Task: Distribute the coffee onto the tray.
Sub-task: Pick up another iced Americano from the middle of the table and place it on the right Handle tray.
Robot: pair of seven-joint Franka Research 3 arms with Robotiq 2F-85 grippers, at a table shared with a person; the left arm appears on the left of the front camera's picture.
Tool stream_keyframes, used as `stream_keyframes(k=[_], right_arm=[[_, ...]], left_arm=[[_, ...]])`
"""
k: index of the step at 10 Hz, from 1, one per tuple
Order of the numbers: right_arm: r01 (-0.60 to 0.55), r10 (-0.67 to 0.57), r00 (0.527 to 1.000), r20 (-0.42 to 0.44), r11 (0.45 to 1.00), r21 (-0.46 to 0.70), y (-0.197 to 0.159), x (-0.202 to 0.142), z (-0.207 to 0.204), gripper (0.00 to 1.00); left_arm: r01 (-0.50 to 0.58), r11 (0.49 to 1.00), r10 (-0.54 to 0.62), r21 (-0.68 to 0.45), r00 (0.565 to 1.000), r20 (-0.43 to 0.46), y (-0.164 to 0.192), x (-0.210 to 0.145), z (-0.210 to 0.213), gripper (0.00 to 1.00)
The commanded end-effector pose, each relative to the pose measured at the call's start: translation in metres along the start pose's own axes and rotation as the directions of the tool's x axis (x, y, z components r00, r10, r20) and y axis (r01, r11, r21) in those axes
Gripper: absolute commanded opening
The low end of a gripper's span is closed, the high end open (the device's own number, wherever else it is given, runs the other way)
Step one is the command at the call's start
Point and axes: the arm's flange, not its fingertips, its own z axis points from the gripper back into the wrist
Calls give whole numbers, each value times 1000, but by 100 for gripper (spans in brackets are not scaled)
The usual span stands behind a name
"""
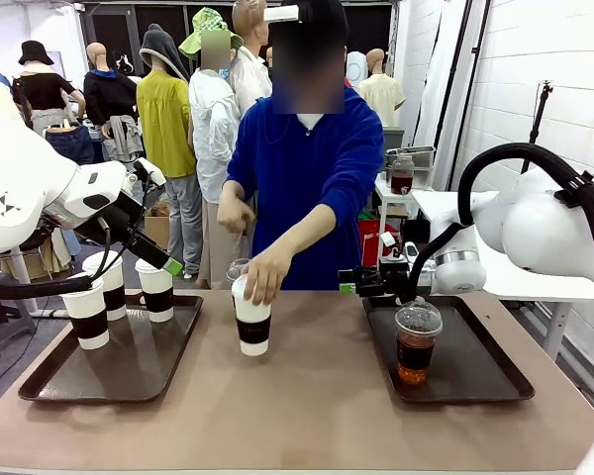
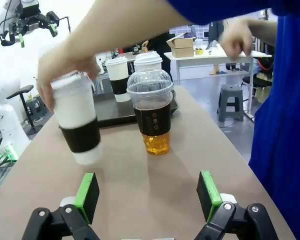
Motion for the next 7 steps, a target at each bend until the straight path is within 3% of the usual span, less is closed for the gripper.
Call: stream_keyframes(k=[1, 7], right_arm=[[28, -28, 1000, -14, 999, 31, 7, 5, 1, 100], [3, -3, 1000, 5, 1000, 6, 1, 1, 1, 100]], left_arm=[[-4, 1000, 4, -4, 1000, 4, 1, -1, 1, 100], [-4, 1000, 4, -4, 1000, 4, 1, -1, 1, 100]])
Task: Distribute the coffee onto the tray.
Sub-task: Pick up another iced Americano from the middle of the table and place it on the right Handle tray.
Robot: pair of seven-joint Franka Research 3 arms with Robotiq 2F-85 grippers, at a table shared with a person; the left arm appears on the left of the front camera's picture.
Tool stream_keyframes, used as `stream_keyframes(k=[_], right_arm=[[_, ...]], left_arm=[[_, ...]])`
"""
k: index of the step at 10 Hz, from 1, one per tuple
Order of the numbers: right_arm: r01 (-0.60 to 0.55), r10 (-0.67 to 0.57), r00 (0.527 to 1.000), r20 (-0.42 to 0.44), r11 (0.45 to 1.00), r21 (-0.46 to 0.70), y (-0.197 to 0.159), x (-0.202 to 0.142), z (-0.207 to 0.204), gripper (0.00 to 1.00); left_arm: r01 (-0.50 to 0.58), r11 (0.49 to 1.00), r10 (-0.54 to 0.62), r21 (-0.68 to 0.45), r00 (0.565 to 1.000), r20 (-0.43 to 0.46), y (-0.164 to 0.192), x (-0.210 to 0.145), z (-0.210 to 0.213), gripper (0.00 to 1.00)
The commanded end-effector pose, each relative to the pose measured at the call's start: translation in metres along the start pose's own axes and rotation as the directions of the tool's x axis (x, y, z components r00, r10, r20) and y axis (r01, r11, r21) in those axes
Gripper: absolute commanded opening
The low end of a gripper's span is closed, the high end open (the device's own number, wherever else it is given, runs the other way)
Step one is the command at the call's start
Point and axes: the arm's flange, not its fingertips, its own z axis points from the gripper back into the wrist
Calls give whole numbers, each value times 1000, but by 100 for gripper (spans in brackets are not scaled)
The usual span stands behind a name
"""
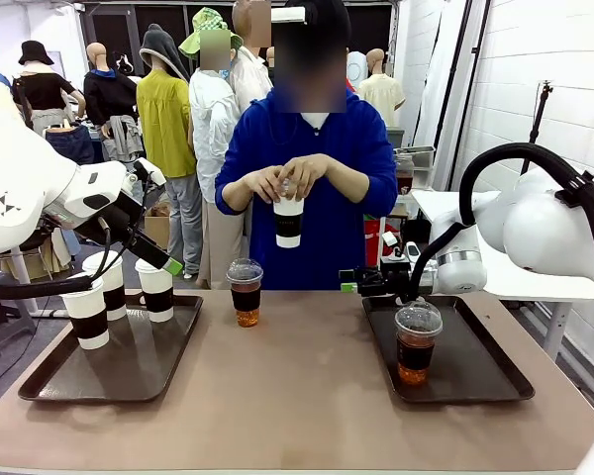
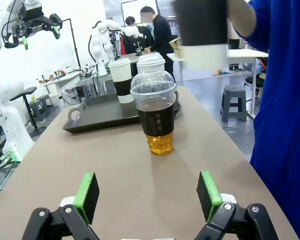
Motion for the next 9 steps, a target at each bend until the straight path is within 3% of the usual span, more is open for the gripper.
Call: stream_keyframes(k=[1, 9], right_arm=[[-8, 8, 1000, 1, 1000, -8, -1, 0, -1, 100], [0, 0, 1000, 0, 1000, 0, 0, 0, 0, 100]], left_arm=[[-4, 1000, 4, -4, 1000, 4, 1, -1, 1, 100], [-4, 1000, 4, -4, 1000, 4, 1, -1, 1, 100]])
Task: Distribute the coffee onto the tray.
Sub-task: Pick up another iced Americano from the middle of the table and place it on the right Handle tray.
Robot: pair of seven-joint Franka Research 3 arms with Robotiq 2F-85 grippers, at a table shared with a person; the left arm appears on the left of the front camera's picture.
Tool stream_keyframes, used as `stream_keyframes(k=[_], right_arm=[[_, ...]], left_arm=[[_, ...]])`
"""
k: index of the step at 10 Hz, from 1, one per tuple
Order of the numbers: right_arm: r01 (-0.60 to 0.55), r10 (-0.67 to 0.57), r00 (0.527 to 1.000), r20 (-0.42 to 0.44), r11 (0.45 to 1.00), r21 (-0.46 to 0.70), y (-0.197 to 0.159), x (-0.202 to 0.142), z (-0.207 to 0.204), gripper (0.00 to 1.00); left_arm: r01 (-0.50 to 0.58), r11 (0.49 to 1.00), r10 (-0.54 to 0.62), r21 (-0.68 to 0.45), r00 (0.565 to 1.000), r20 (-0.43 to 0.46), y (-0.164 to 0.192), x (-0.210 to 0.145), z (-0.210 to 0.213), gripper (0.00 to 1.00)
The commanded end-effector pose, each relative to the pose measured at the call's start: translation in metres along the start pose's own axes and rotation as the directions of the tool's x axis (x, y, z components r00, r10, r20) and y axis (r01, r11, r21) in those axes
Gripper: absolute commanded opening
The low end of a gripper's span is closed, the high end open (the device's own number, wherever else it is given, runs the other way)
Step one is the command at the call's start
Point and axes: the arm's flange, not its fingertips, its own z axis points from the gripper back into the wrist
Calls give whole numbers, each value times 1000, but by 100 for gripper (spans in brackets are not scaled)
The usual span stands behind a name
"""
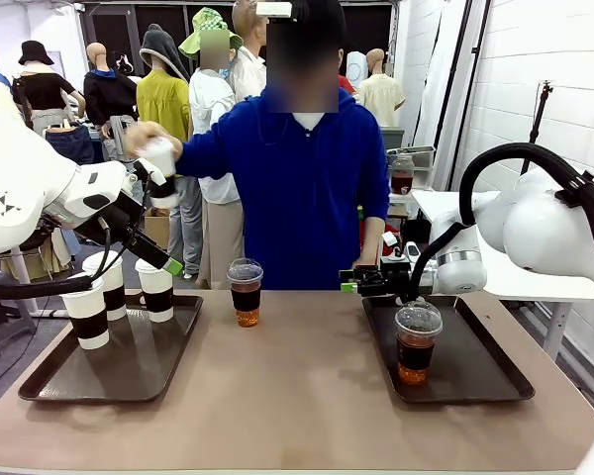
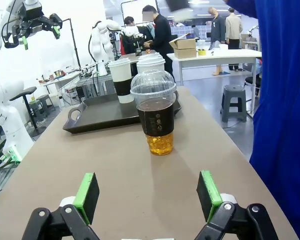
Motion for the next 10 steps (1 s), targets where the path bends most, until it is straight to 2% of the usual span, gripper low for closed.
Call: stream_keyframes(k=[1, 10], right_arm=[[-2, 2, 1000, -1, 1000, 7, -1, 0, -11, 100], [-62, 61, 996, -60, 998, -7, -25, -9, -97, 100]], left_arm=[[-4, 1000, 4, -4, 1000, 4, 1, -1, 1, 100], [-4, 1000, 4, -4, 1000, 4, 1, -1, 1, 100]])
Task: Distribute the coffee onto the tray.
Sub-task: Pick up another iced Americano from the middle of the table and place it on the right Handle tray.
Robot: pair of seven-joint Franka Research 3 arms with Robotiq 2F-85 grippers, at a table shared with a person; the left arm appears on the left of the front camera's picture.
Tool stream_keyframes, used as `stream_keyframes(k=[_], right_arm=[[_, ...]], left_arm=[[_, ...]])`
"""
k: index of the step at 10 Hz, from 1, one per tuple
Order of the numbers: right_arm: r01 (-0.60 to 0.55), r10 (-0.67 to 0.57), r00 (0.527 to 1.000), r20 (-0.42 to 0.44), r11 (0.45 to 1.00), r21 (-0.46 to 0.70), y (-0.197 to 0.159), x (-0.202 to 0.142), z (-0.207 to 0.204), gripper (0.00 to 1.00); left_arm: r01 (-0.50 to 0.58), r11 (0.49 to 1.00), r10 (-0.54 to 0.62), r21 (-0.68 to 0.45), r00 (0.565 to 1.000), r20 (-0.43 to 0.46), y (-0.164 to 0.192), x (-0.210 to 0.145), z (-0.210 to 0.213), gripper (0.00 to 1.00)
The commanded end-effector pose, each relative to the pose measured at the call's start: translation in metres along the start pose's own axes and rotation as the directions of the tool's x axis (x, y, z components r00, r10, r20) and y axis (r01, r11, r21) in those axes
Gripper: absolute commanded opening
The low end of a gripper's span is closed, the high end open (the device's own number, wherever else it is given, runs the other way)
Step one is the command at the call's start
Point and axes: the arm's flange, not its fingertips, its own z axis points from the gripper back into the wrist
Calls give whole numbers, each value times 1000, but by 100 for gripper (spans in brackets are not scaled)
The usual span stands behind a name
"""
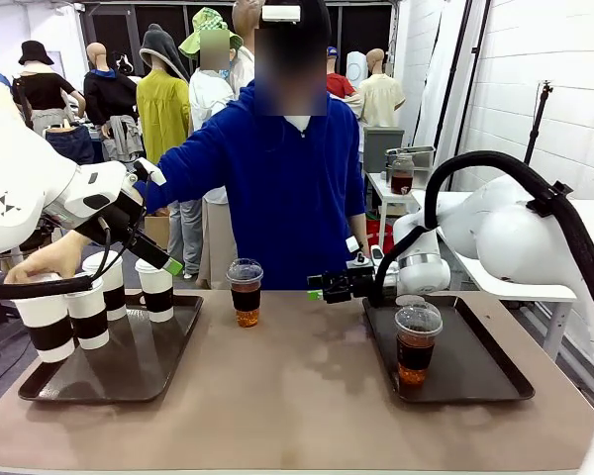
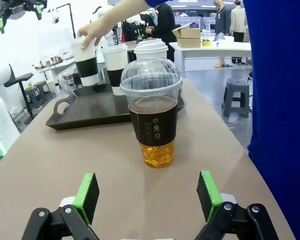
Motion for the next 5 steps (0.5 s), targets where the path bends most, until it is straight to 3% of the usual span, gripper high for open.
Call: stream_keyframes(k=[1, 5], right_arm=[[-11, 11, 1000, 5, 1000, -17, -16, -1, -14, 100], [6, -6, 1000, 18, 1000, 14, -22, 1, -41, 100]], left_arm=[[-4, 1000, 4, -4, 1000, 4, 1, -1, 1, 100], [-4, 1000, 4, -4, 1000, 4, 1, -1, 1, 100]])
